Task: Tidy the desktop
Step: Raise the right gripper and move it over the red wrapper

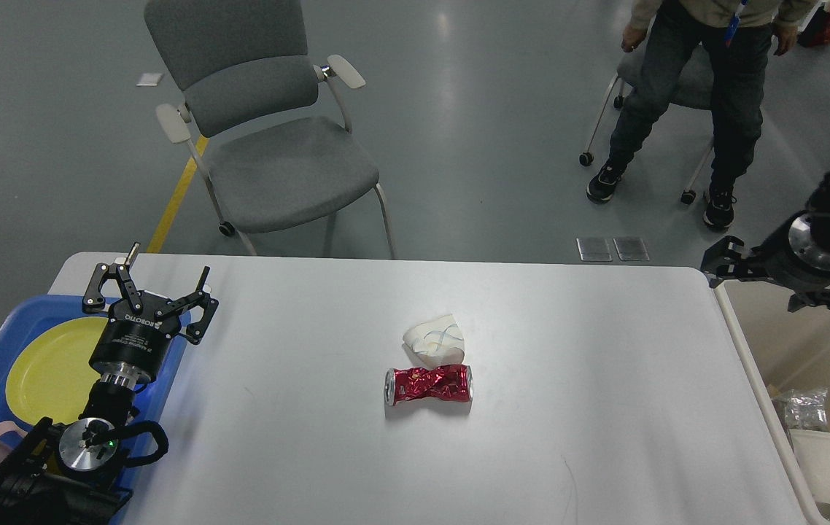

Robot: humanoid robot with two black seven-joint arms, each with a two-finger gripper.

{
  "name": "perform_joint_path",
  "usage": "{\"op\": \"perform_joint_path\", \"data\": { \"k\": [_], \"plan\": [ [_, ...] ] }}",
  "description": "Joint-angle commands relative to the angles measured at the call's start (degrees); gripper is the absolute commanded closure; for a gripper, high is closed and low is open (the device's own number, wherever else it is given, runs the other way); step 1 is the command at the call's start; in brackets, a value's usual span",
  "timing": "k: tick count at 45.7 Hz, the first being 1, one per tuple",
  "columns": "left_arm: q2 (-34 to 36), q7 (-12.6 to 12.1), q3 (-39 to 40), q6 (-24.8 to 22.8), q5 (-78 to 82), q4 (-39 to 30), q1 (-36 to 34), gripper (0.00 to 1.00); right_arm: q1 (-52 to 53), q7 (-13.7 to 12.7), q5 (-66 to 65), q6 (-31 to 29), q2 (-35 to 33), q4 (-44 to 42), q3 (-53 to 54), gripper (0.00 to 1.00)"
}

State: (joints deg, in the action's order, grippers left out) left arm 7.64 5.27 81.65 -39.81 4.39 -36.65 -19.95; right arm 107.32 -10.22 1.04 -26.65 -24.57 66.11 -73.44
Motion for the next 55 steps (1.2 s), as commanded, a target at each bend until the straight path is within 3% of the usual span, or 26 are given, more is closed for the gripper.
{"op": "perform_joint_path", "data": {
  "k": [1, 9, 19, 35, 55],
  "plan": [
    [0.0, 0.1, 0.0, 0.0, 0.0, 0.0, 0.1, 0.04, 10.1, 0.0, 0.5, -8.8, 3.8, 5.9, 0.0, 0.00],
    [0.0, 0.1, 0.0, 0.0, 0.0, 0.0, 0.1, 0.04, 19.6, 0.0, 0.6, -18.0, 9.5, 11.8, 1.0, 0.00],
    [0.1, 0.1, 0.0, 0.0, 0.0, 0.0, 0.1, 0.04, 27.7, -0.1, 0.6, -16.2, 11.6, 25.3, 9.5, 0.00],
    [0.0, 0.0, 0.0, 0.0, 0.0, 0.0, 0.0, 0.04, 27.8, 0.9, 4.1, -8.7, 11.6, 26.2, 2.9, 0.00],
    [0.0, 0.0, 0.0, 0.0, 0.0, 0.0, 0.0, 0.04, 25.3, 0.7, 4.3, -10.1, 11.7, 24.8, 3.4, 0.00]
  ]
}}
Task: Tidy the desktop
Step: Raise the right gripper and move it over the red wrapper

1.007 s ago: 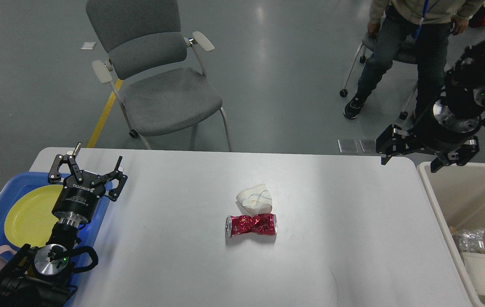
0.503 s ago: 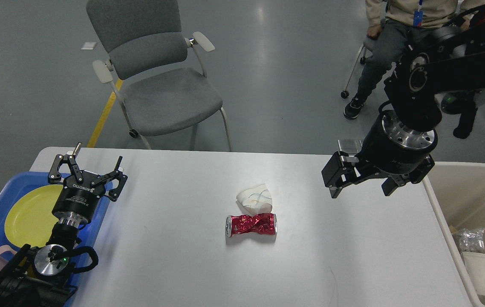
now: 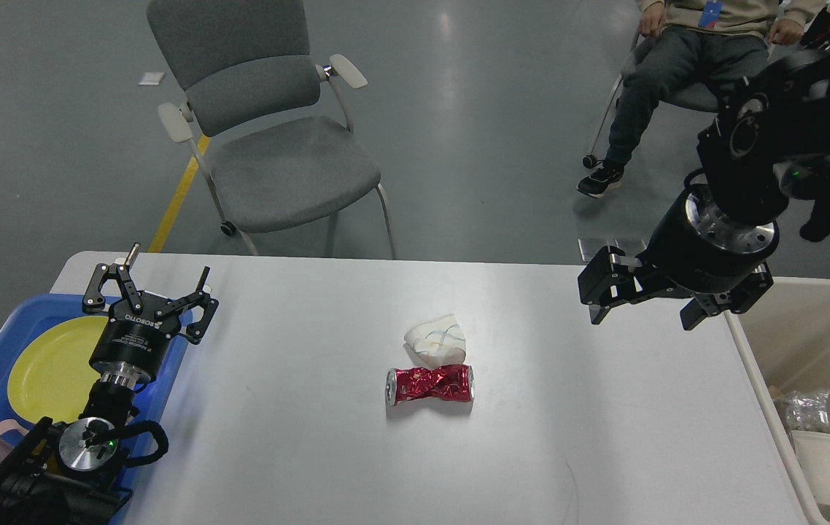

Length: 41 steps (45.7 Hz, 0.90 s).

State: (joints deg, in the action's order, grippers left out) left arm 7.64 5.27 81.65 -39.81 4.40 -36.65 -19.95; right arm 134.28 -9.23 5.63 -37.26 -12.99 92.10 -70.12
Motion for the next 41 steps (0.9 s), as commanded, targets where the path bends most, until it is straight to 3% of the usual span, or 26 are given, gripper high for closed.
{"op": "perform_joint_path", "data": {
  "k": [1, 11, 23, 32, 41],
  "plan": [
    [0.0, 0.0, 0.0, 0.0, 0.0, 0.0, 0.0, 0.04, -2.0, -0.3, -0.2, 0.5, 0.2, -1.7, 0.2, 0.00],
    [0.0, 0.0, 0.0, 0.0, 0.0, 0.0, 0.0, 0.04, -9.4, -0.4, 3.6, 3.9, -0.2, -2.8, 3.5, 0.00],
    [0.0, 0.1, 0.0, 0.0, 0.0, 0.0, 0.0, 0.04, -21.2, -1.1, 33.6, 15.3, 0.2, -7.3, 7.4, 0.00],
    [0.0, 0.1, 0.0, 0.0, 0.0, 0.0, 0.0, 0.04, -29.3, -1.1, 45.9, 20.2, 1.2, -12.3, 11.0, 0.00],
    [0.0, 0.1, 0.0, 0.0, 0.0, 0.0, 0.0, 0.04, -40.3, -1.0, 49.5, 36.6, 2.8, -14.9, 21.5, 0.00]
  ]
}}
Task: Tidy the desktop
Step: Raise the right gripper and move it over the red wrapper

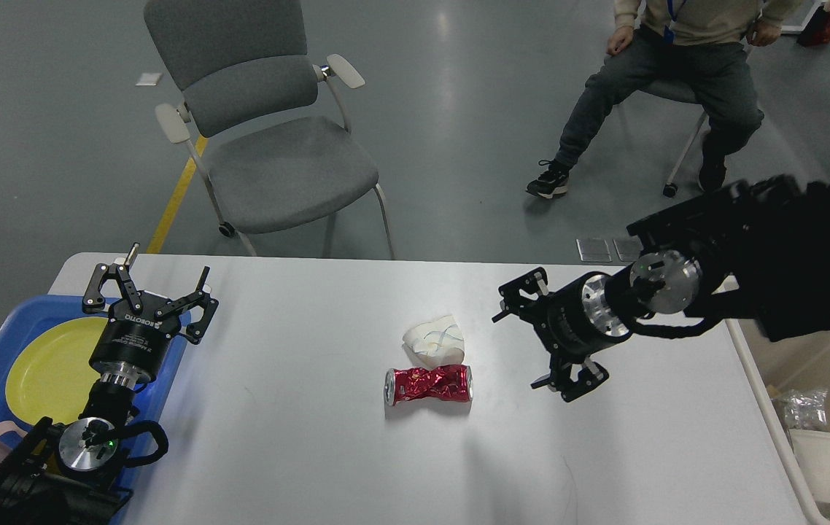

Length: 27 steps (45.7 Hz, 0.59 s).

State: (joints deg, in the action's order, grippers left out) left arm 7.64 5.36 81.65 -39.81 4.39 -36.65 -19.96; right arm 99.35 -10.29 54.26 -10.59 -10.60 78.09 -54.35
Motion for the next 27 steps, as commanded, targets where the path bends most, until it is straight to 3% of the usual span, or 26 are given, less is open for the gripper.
{"op": "perform_joint_path", "data": {
  "k": [1, 4, 9, 21, 27],
  "plan": [
    [0.0, 0.0, 0.0, 0.0, 0.0, 0.0, 0.0, 0.04, -6.4, 0.1, 0.8, 11.8, 0.4, -1.2, 6.9, 0.00],
    [0.0, 0.0, 0.0, 0.0, 0.0, 0.0, 0.0, 0.04, -9.9, 0.2, 0.7, 15.6, 0.4, -2.4, 10.0, 0.00],
    [0.0, 0.0, 0.0, 0.0, 0.0, 0.0, 0.0, 0.04, -14.5, 0.2, 0.5, 17.0, 0.4, -5.8, 14.1, 0.00],
    [0.0, 0.0, 0.0, 0.0, 0.0, 0.0, 0.0, 0.04, -23.8, 0.2, 0.0, 16.1, 3.4, -18.1, 17.1, 0.00],
    [0.0, 0.0, 0.0, 0.0, 0.0, 0.0, 0.0, 0.04, -27.1, 0.2, 0.1, 15.6, 4.9, -20.3, 19.8, 0.00]
  ]
}}
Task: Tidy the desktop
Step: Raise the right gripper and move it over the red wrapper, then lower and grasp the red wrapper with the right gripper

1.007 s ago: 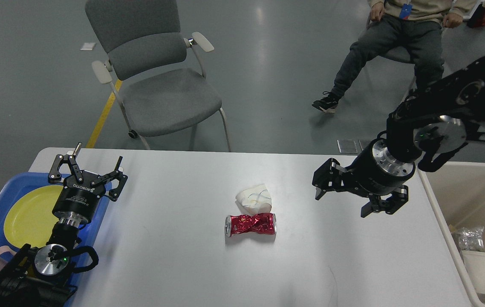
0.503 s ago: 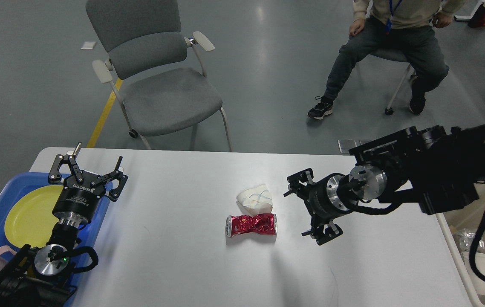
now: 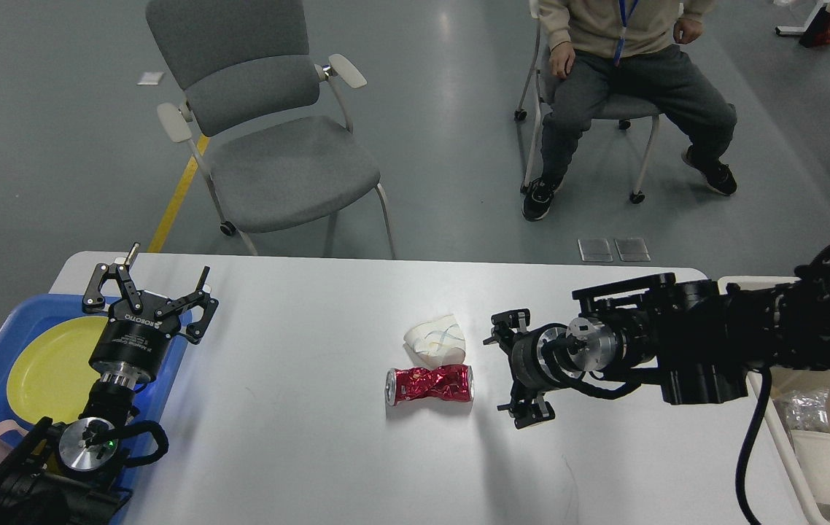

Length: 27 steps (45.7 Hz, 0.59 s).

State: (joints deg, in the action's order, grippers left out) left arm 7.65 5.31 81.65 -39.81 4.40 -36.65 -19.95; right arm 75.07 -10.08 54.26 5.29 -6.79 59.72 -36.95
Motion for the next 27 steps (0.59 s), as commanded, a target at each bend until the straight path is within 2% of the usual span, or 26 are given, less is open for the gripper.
{"op": "perform_joint_path", "data": {
  "k": [1, 13, 27],
  "plan": [
    [0.0, 0.0, 0.0, 0.0, 0.0, 0.0, 0.0, 0.04, -3.3, 0.0, 0.0, -0.3, 1.2, -2.2, 3.2, 0.00],
    [0.0, 0.0, 0.0, 0.0, 0.0, 0.0, 0.0, 0.04, -10.0, -1.3, 0.0, -1.0, 5.3, -11.3, 8.7, 0.00],
    [0.0, 0.0, 0.0, 0.0, 0.0, 0.0, 0.0, 0.04, -13.8, -1.9, -2.9, -5.2, 7.8, -20.3, 13.3, 0.00]
  ]
}}
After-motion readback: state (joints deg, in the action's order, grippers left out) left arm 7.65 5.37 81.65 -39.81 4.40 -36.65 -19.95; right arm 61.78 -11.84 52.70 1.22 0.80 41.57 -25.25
